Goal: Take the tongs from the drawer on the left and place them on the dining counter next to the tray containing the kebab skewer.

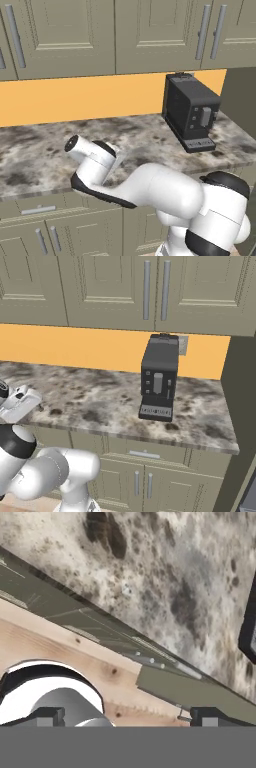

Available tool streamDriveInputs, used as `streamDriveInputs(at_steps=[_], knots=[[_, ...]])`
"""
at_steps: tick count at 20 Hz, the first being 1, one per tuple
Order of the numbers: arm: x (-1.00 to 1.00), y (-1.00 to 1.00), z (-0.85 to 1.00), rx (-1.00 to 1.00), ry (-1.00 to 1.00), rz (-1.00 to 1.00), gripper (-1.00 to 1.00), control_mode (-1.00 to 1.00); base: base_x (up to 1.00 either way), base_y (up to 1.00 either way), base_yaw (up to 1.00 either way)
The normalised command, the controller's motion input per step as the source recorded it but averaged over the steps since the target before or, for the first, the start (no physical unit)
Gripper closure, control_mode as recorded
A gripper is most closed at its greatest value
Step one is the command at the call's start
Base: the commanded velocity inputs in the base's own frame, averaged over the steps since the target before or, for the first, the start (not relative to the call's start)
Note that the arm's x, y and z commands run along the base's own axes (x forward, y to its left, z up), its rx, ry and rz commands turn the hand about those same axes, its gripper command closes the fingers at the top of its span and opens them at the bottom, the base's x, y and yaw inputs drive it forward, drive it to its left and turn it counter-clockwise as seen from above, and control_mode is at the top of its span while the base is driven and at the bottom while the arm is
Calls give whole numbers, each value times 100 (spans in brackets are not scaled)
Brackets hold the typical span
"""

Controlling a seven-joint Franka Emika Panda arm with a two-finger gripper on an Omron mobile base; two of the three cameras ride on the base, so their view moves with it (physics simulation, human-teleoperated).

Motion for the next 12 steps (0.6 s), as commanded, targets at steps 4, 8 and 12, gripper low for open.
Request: streamDriveInputs(at_steps=[4, 8, 12], knots=[[-27, 30, -4, -6, 0, 0, -100, -100, 0, 0, 0], [-30, 28, -11, -6, -11, 0, -100, -100, 0, 0, 0], [-22, 31, -17, -10, -19, 10, -100, -100, 0, 0, 0]])
